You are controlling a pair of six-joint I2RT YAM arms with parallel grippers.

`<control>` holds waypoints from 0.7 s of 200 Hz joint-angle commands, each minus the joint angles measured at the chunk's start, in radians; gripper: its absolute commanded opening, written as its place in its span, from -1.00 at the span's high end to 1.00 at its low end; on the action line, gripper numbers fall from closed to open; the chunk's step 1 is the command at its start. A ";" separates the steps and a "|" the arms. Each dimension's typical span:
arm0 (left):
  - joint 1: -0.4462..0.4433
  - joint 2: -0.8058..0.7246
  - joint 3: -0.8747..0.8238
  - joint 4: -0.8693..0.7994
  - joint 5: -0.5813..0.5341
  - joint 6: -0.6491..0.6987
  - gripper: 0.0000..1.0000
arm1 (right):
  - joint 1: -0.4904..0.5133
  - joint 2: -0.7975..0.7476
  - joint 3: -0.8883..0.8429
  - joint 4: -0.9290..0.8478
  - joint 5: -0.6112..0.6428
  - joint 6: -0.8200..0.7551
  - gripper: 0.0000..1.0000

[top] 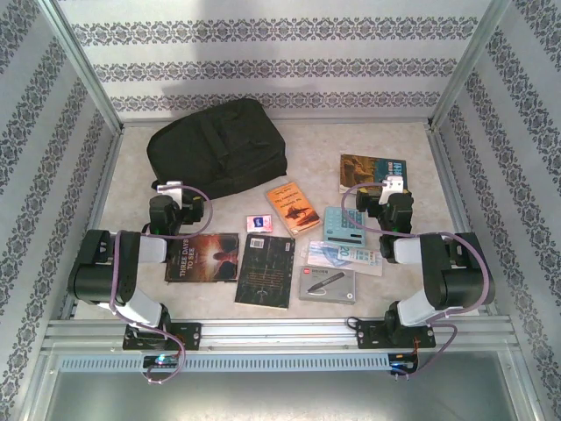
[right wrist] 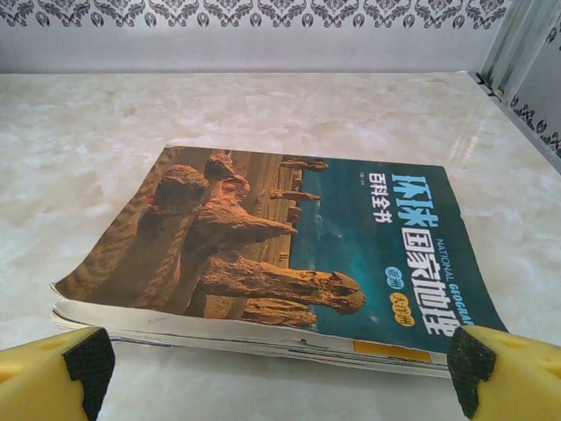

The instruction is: Pack the student bag

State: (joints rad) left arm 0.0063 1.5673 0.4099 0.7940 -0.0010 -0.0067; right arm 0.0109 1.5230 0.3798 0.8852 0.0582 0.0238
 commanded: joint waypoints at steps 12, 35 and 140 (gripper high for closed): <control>-0.008 -0.007 0.003 0.035 -0.006 -0.003 -0.99 | 0.001 -0.007 0.011 0.006 -0.025 0.010 -0.96; -0.008 -0.008 0.004 0.036 -0.005 -0.003 -0.99 | 0.001 -0.010 0.007 0.009 -0.026 0.009 -0.96; -0.008 -0.007 0.004 0.034 -0.007 -0.003 -0.99 | 0.001 -0.012 0.004 0.014 -0.027 0.007 -0.96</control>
State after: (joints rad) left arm 0.0063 1.5673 0.4099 0.7940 -0.0010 -0.0067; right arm 0.0109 1.5230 0.3798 0.8852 0.0509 0.0238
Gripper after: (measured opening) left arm 0.994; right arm 0.981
